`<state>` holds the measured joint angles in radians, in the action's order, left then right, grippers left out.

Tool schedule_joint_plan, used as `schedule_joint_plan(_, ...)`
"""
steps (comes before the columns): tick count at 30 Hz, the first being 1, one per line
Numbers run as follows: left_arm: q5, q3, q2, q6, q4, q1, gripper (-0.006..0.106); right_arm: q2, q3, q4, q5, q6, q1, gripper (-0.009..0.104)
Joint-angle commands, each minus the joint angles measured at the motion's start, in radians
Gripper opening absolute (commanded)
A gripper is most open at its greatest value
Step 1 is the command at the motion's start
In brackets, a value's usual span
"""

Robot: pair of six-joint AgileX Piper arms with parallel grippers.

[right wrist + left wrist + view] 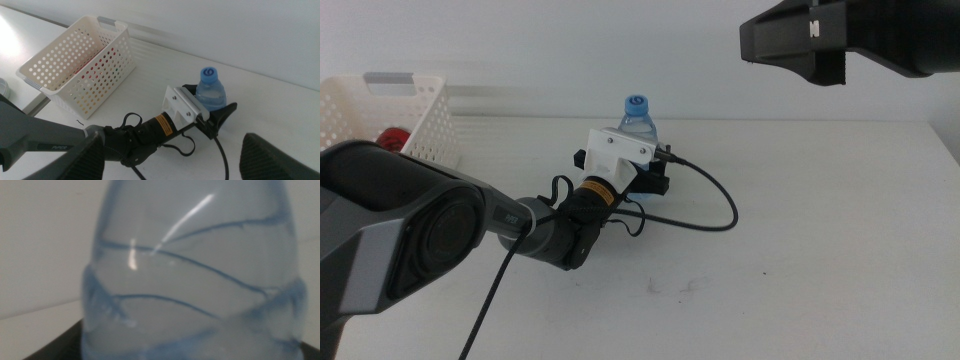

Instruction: Use arms to grab the bottles and put them into the dustbin to the left of the table.

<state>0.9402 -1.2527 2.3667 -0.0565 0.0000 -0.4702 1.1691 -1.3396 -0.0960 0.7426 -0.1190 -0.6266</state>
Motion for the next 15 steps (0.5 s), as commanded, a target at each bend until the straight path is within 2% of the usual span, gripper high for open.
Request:
schedule_joint_plan(1, -0.005, -0.018, 0.005, -0.002, -0.061, 0.001, 0.083, -0.007, 0.002, 0.005, -0.01, 0.003, -0.002, 0.074)
schedule_joint_plan(3, -0.025, -0.002, -0.019, -0.011, -0.061, 0.001, 0.065, -0.007, 0.002, 0.005, -0.01, 0.003, -0.002, 0.074)
schedule_joint_plan(5, -0.099, 0.048, -0.102, 0.029, -0.054, 0.001, 0.042, -0.007, 0.002, 0.005, -0.01, 0.003, -0.002, 0.074)
schedule_joint_plan(9, -0.495, 0.169, -0.366, 0.115, -0.071, 0.001, 0.008, -0.007, 0.002, 0.005, -0.01, 0.003, -0.002, 0.074)
schedule_joint_plan(11, -0.703, 0.179, -0.486, 0.157, -0.072, 0.001, -0.002, -0.007, 0.002, 0.005, -0.01, 0.003, -0.002, 0.074)
schedule_joint_plan(15, -0.94, 0.179, -0.675, 0.166, -0.039, 0.002, -0.002, -0.007, 0.002, 0.005, -0.01, 0.003, -0.002, 0.074)
